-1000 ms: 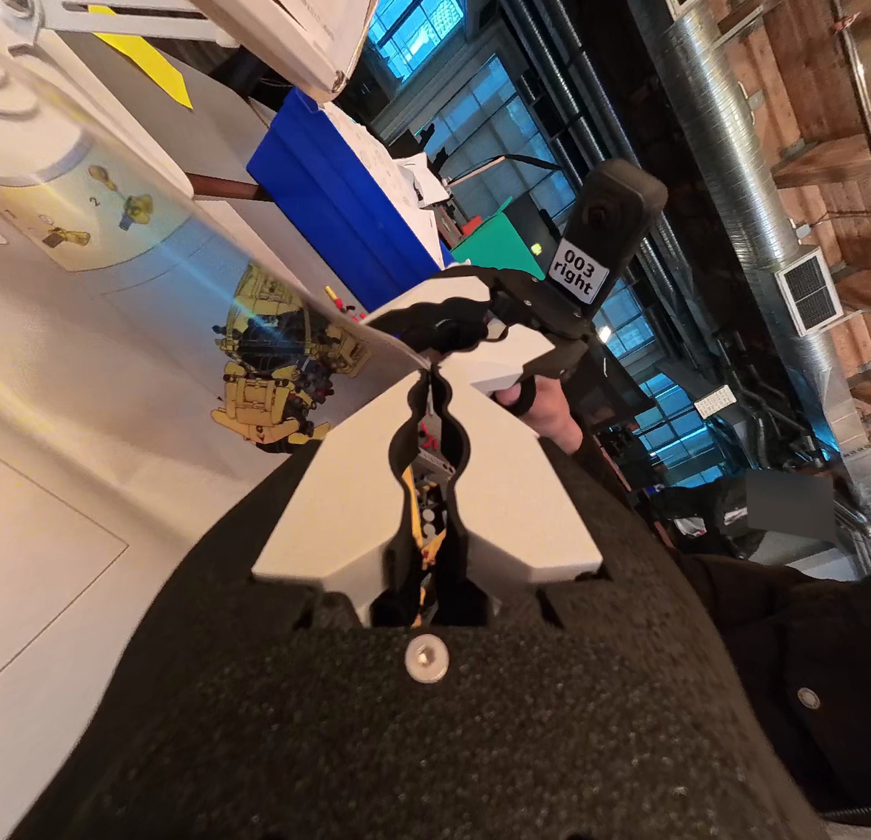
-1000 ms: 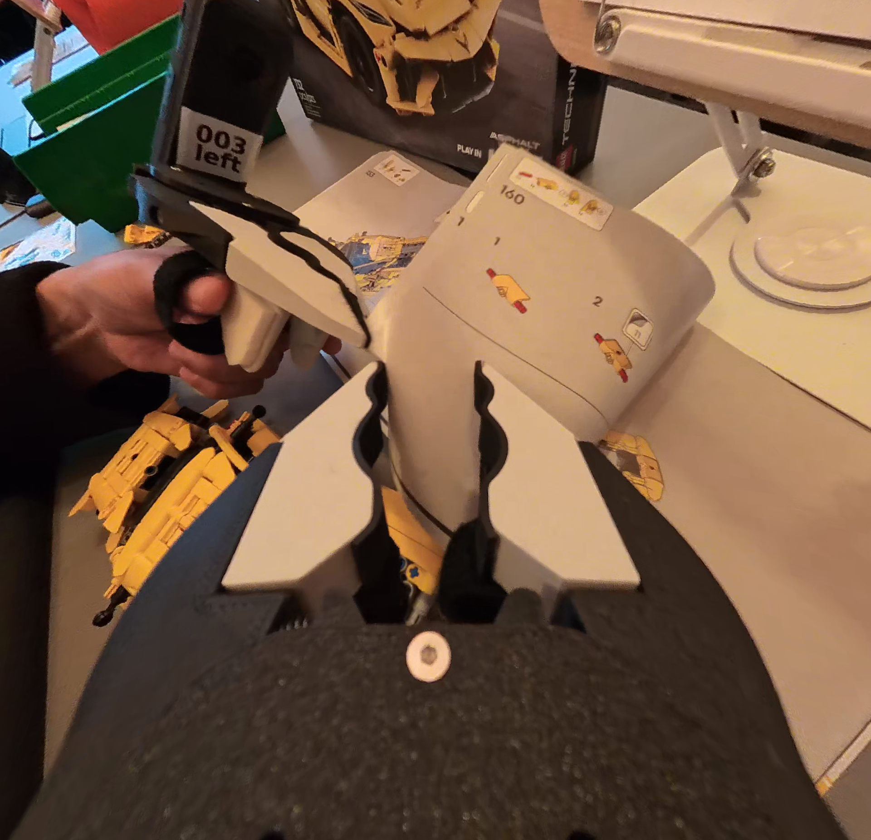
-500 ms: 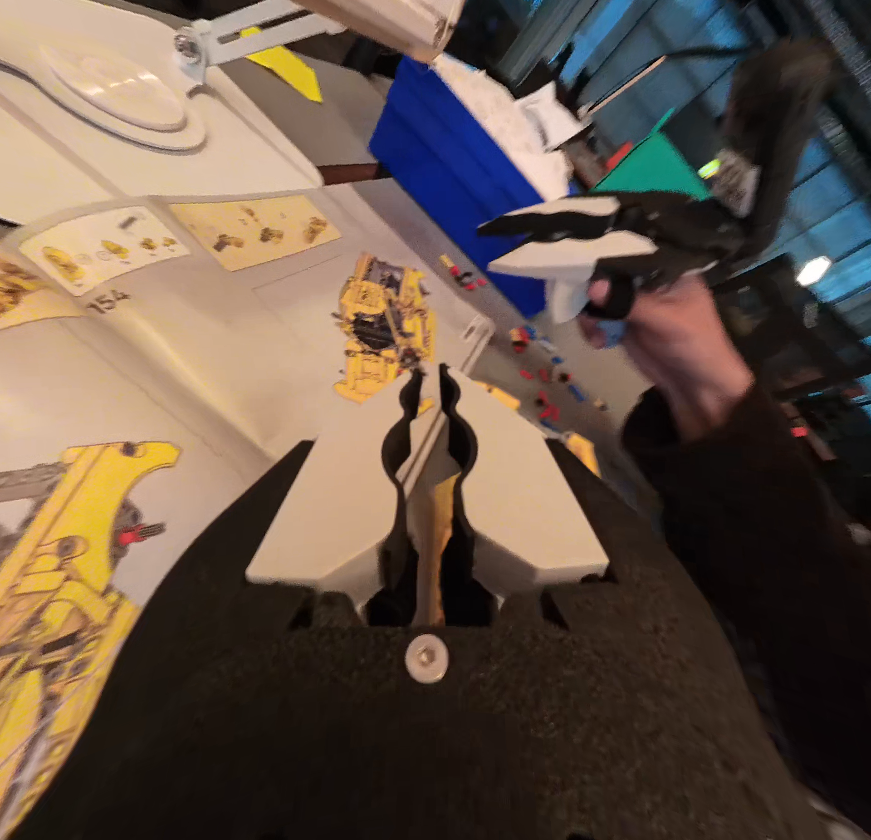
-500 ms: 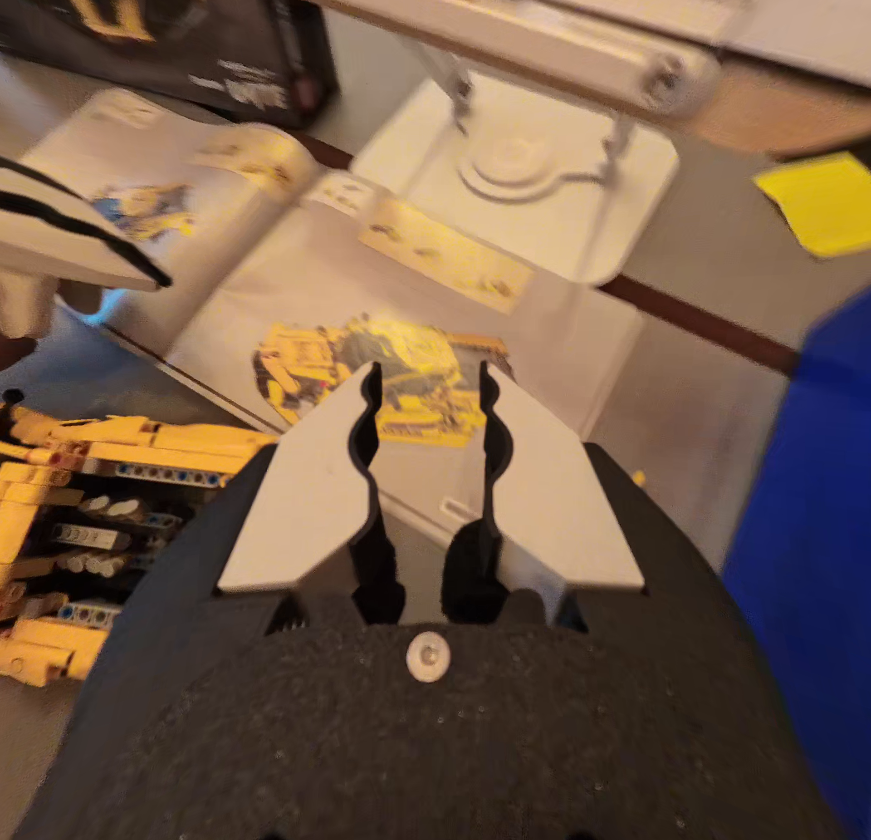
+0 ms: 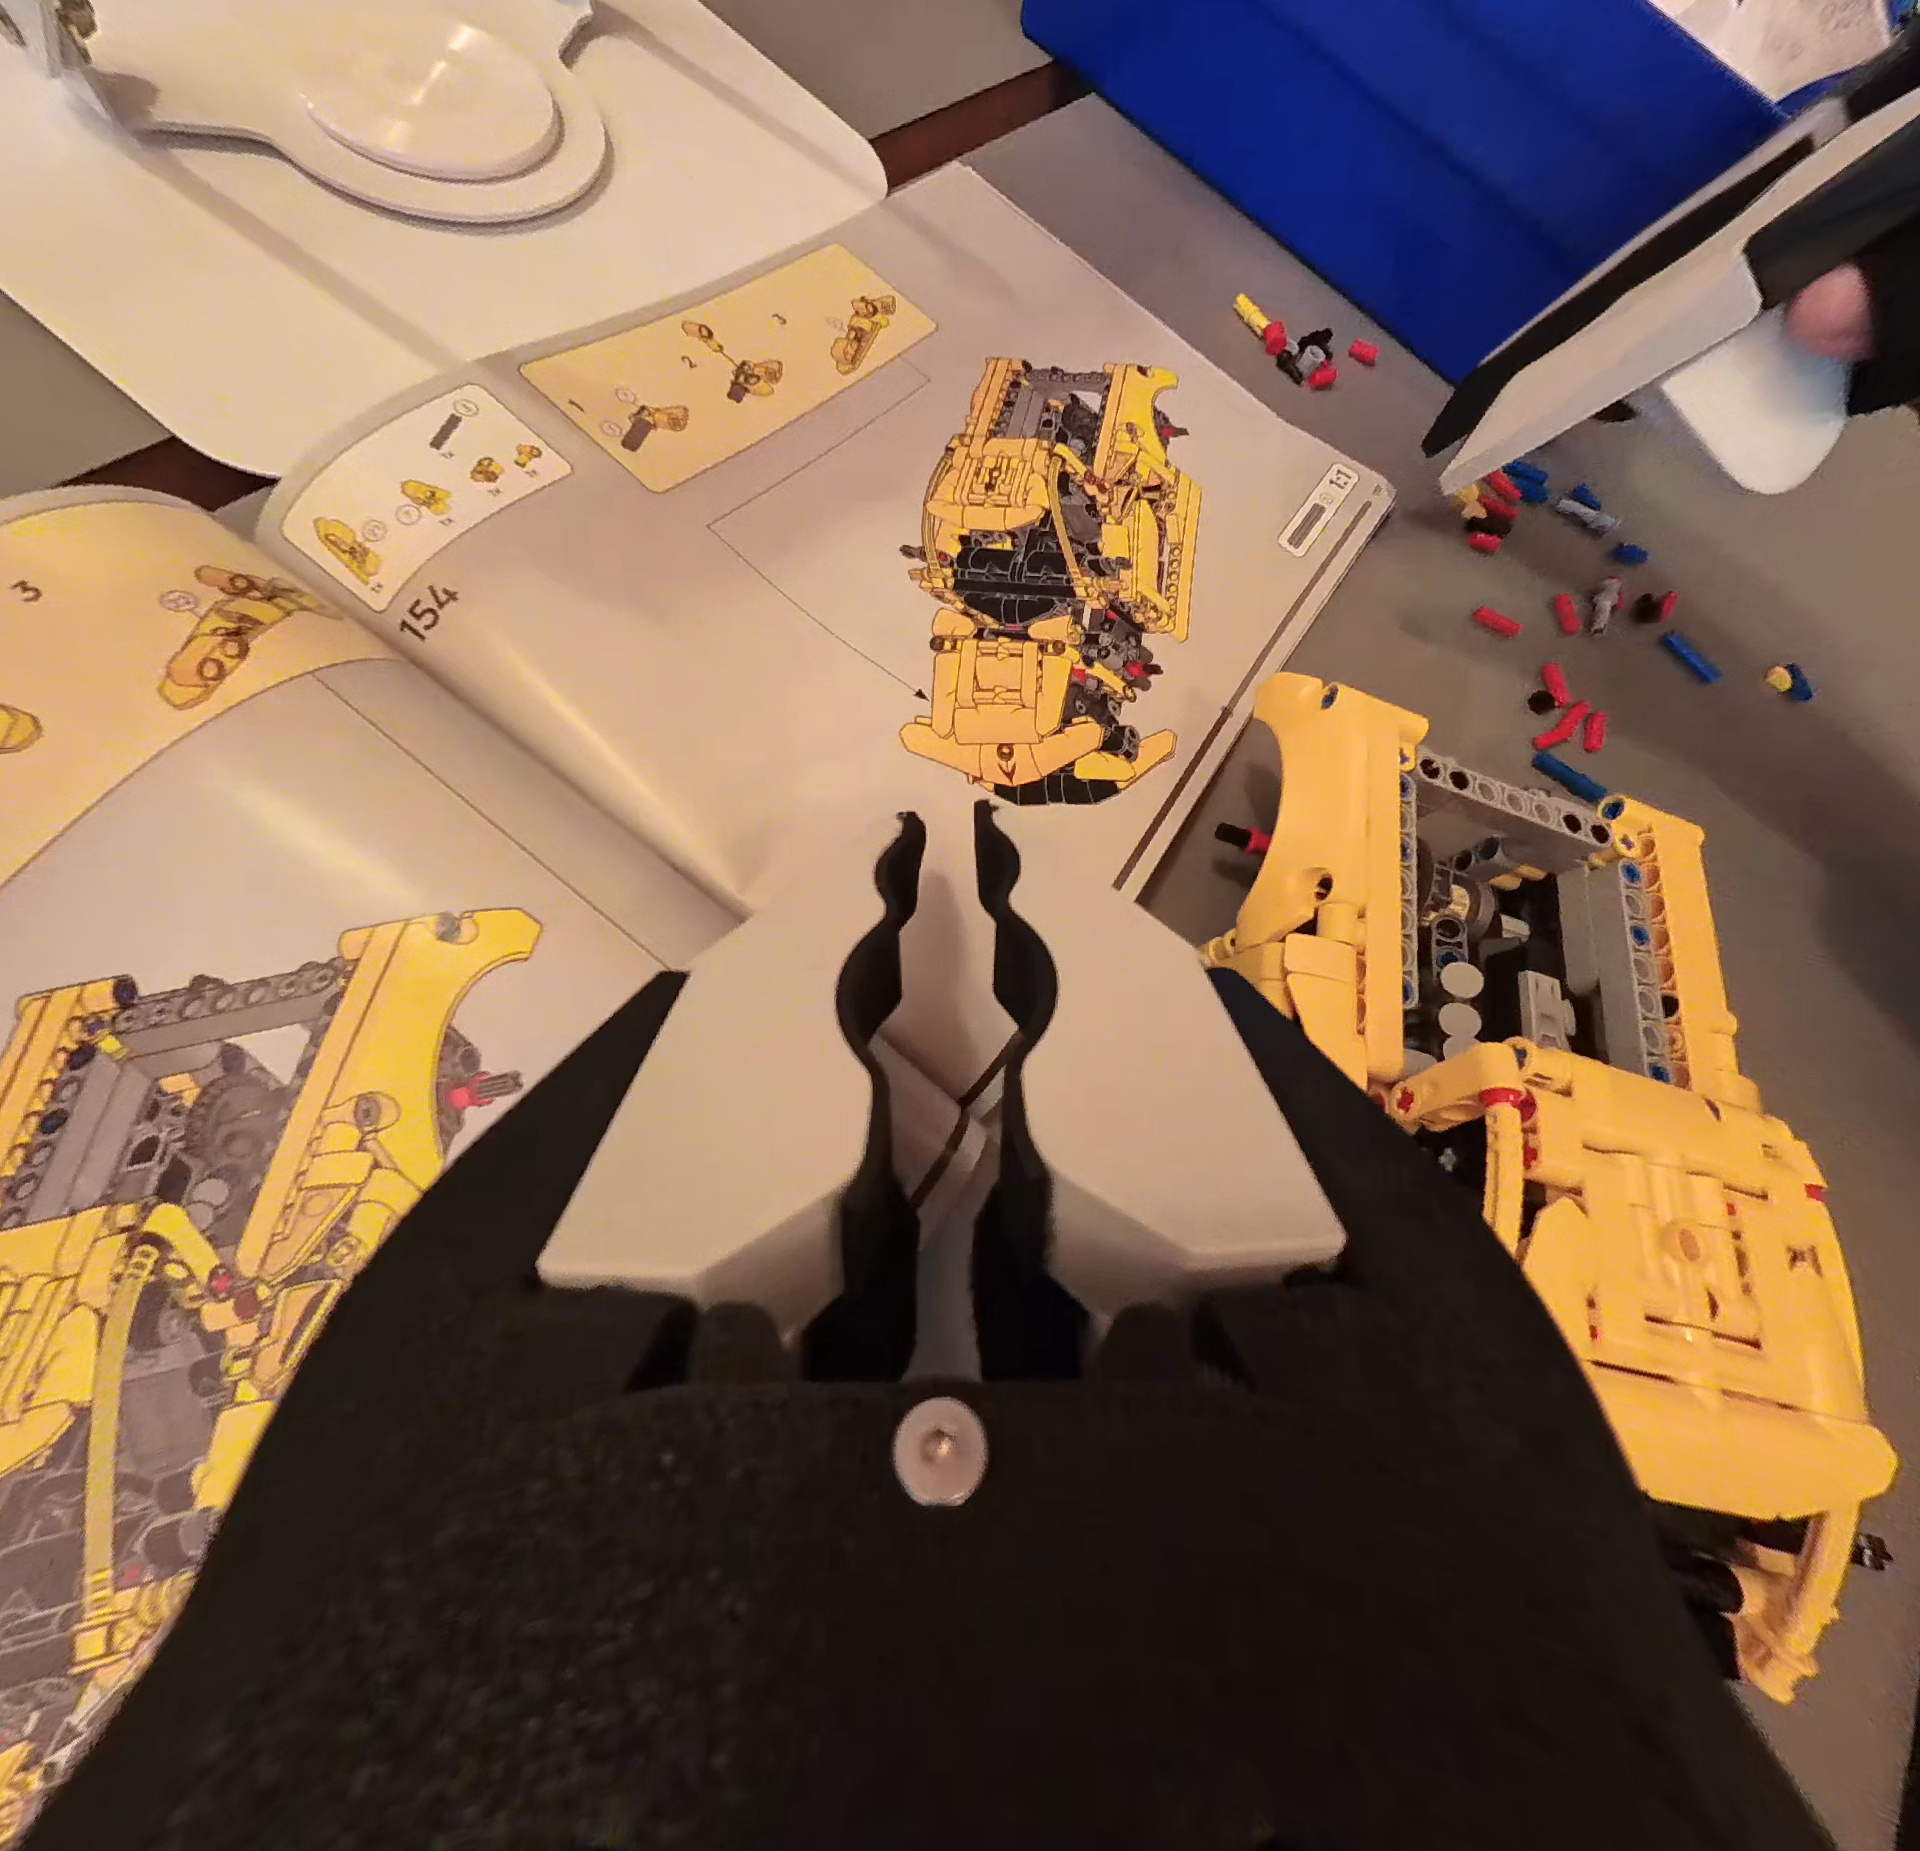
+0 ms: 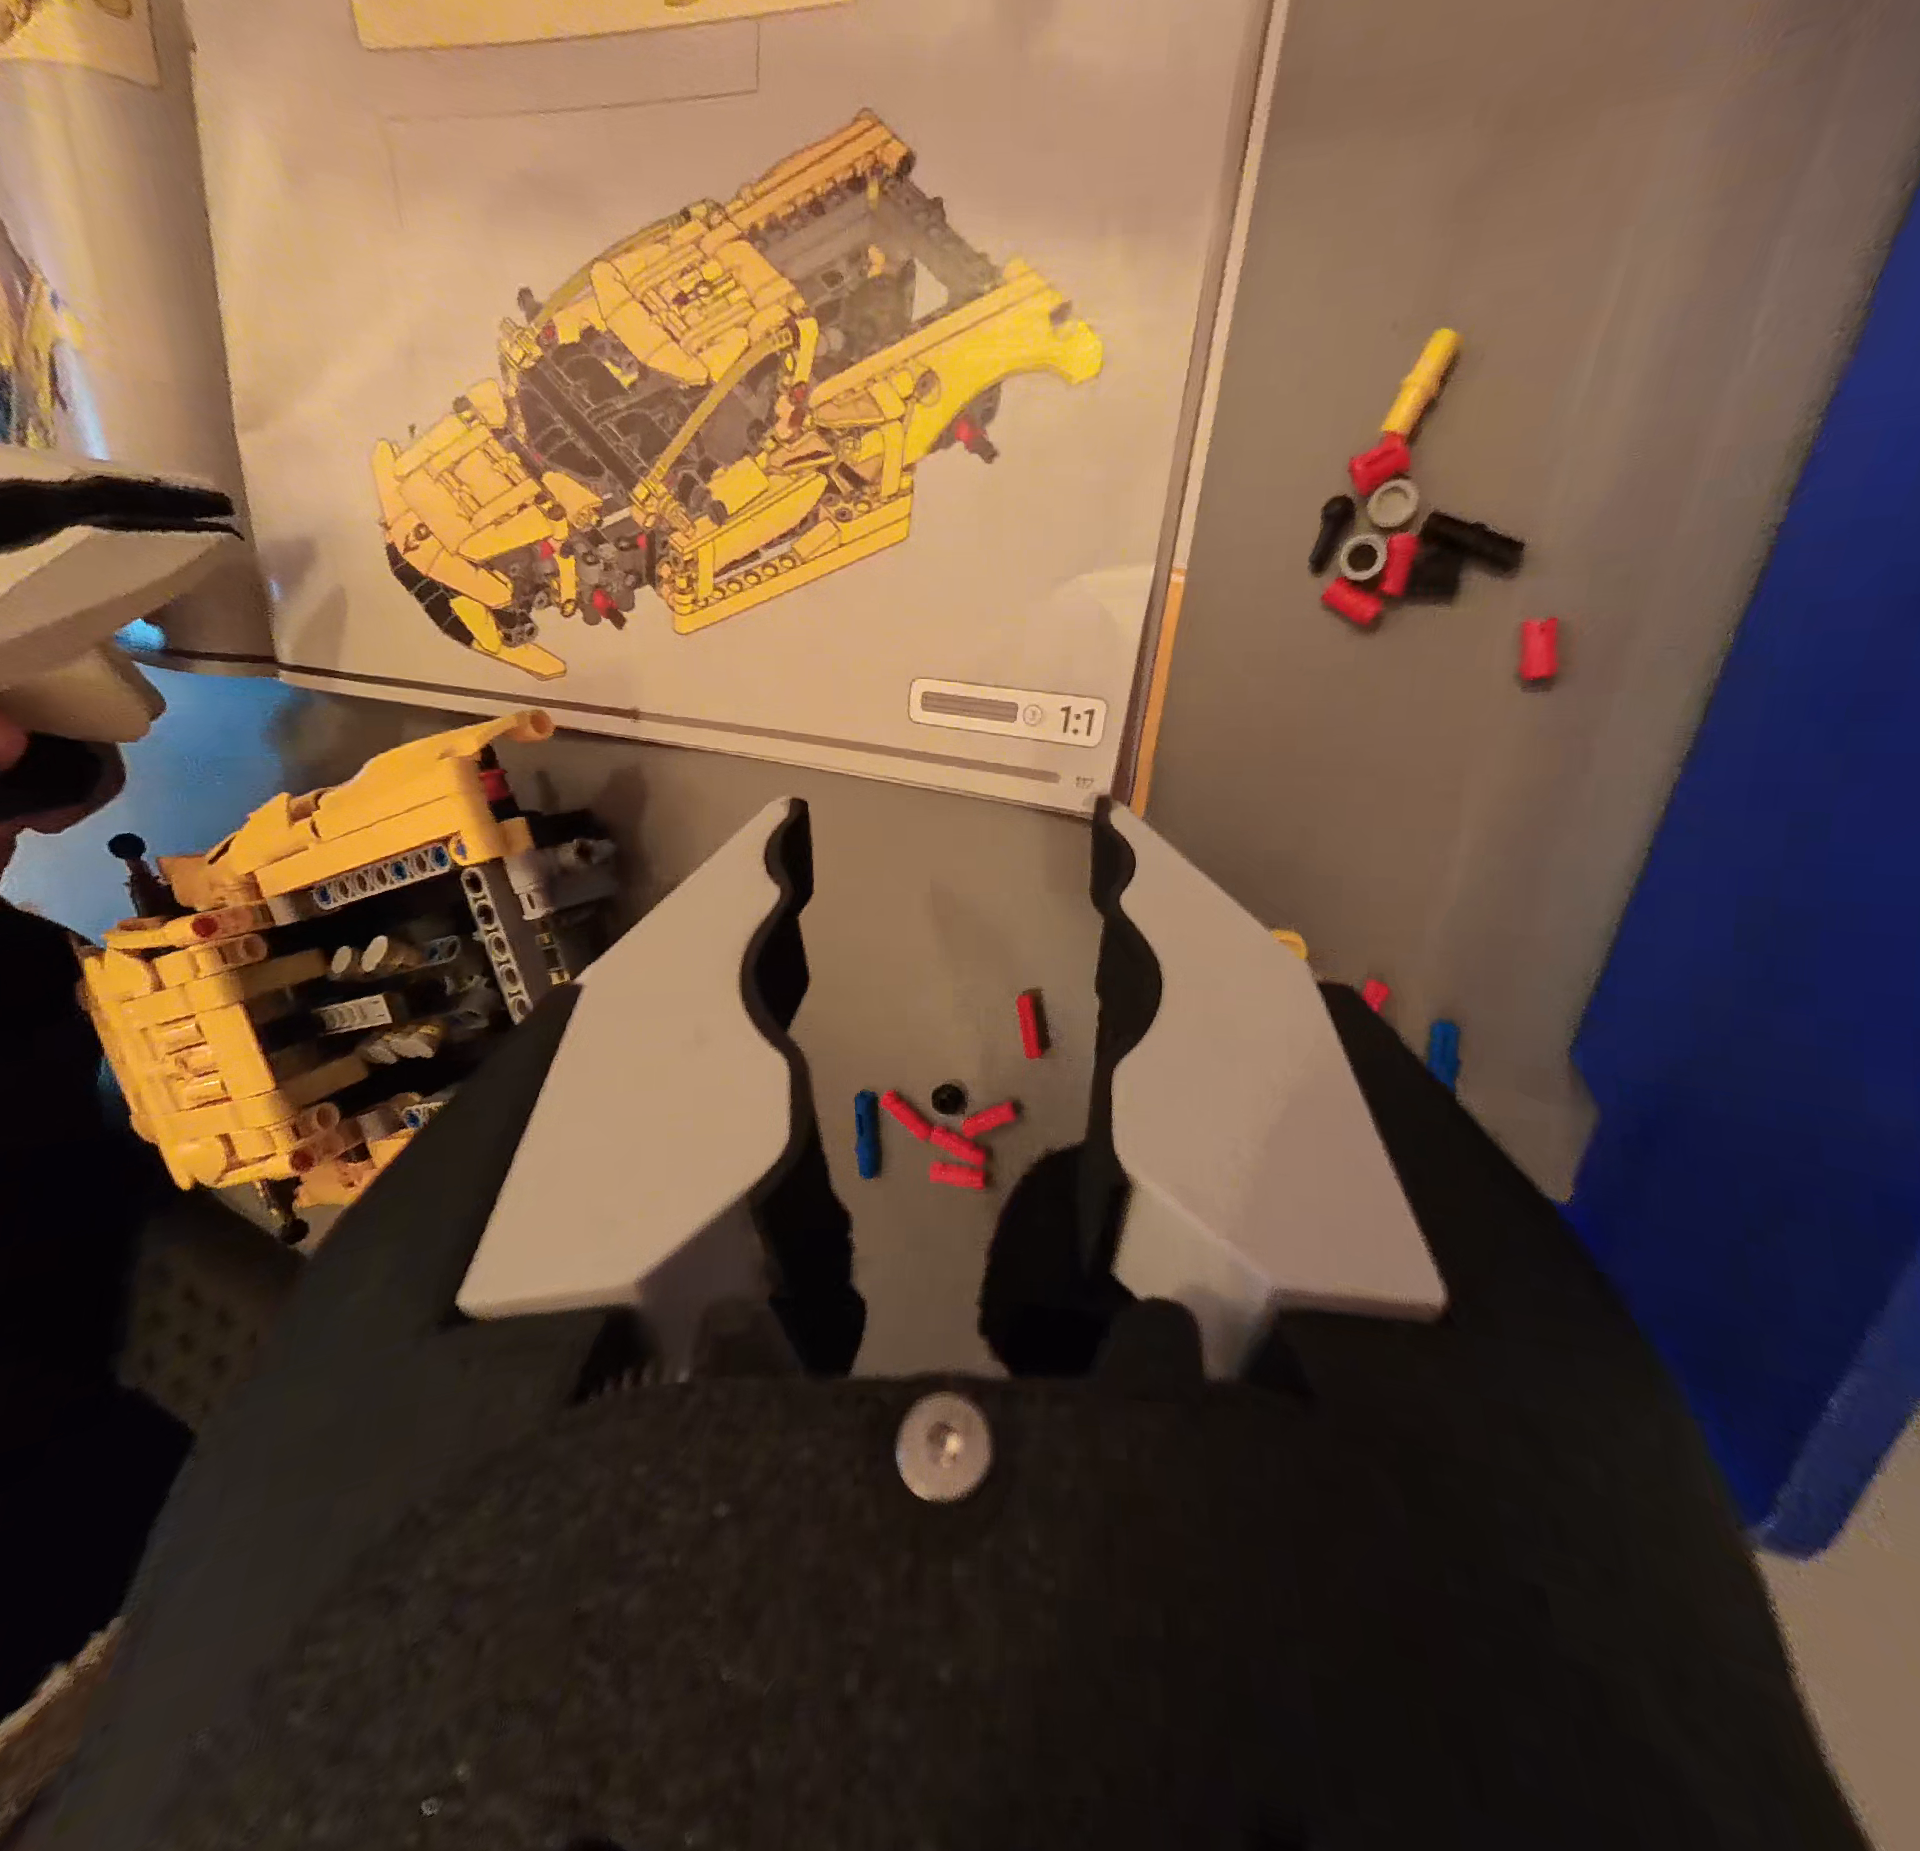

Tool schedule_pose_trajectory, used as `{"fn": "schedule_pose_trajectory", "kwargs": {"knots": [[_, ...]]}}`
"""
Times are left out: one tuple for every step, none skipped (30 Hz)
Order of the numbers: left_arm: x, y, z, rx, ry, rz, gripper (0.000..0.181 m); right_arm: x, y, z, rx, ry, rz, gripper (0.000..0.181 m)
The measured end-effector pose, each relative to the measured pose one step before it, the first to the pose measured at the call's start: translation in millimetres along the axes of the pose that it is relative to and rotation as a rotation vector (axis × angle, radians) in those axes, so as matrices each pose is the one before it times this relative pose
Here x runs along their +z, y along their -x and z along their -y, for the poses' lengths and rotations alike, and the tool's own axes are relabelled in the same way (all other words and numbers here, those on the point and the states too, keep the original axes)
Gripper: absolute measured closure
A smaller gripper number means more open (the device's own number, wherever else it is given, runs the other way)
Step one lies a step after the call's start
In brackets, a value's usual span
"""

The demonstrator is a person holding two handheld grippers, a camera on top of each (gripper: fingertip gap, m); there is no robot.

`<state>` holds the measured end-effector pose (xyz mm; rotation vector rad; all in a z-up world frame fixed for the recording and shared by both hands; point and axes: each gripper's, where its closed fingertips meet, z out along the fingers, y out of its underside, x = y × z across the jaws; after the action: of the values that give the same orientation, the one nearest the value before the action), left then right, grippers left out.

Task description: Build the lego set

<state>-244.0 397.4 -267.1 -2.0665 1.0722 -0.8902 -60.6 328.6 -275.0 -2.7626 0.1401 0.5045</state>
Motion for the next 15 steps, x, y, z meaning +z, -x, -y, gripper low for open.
{"fn": "schedule_pose_trajectory", "kwargs": {"knots": [[0.00, 0.05, -0.17, -0.0061, 0.0002, -0.0038, 0.172, 2.26, -0.77, -0.67, 0.0071, 0.0050, 0.0106, 0.127], [-0.06, -0.03, -0.08, -0.0046, -0.0006, -0.0037, 0.172, 2.78, 0.47, -1.45, 0.0076, 0.0106, 0.0164, 0.127], [-0.13, -0.06, 0.12, -0.0022, -0.0004, -0.0027, 0.172, 2.55, 0.01, -1.21, 0.0040, 0.0097, 0.0107, 0.127], [-0.13, -0.06, 0.06, -0.0003, 0.0005, -0.0016, 0.172, 2.26, -0.98, -0.64, 0.0024, 0.0062, 0.0008, 0.127], [-0.24, -0.07, 0.10, 0.0013, 0.0009, -0.0006, 0.172, 1.75, -0.38, -0.22, 0.0000, 0.0039, 0.0027, 0.128], [-0.09, -0.06, -0.05, 0.0022, 0.0014, 0.0007, 0.172, 1.39, -1.02, -0.53, 0.0009, 0.0059, -0.0044, 0.128], [0.07, 0.22, -0.03, 0.0023, 0.0016, 0.0016, 0.172, 0.85, -1.77, -0.67, -0.0014, 0.0057, -0.0116, 0.128], [-0.05, 0.07, -0.15, 0.0022, 0.0019, 0.0008, 0.172, 0.52, -0.05, -0.15, -0.0053, 0.0017, -0.0023, 0.128], [0.10, 0.24, -0.21, 0.0015, 0.0019, 0.0008, 0.172, -0.16, -1.82, 0.15, 0.0004, -0.0013, -0.0131, 0.129], [0.12, 0.26, -0.26, 0.0008, 0.0014, 0.0008, 0.172, -0.55, -3.09, -0.04, 0.0019, -0.0006, -0.0198, 0.129], [0.07, 0.05, -0.16, 0.0005, 0.0012, -0.0004, 0.172, -0.31, 0.17, 0.07, -0.0036, -0.0006, 0.0013, 0.129], [0.01, 0.09, -0.16, 0.0004, 0.0009, -0.0004, 0.172, -0.04, 1.88, 0.41, 0.0005, -0.0037, 0.0156, 0.129], [0.16, -0.05, -0.10, 0.0002, 0.0008, 0.0000, 0.172, 0.22, -0.25, 0.42, 0.0056, -0.0026, 0.0047, 0.129], [0.01, 0.04, -0.09, 0.0008, 0.0009, 0.0002, 0.172, 0.16, -1.94, 0.23, 0.0012, -0.0008, -0.0082, 0.129], [0.15, -0.02, -0.13, 0.0011, 0.0007, 0.0003, 0.172, 0.17, -0.01, 0.16, -0.0042, -0.0007, 0.0022, 0.130]]}}
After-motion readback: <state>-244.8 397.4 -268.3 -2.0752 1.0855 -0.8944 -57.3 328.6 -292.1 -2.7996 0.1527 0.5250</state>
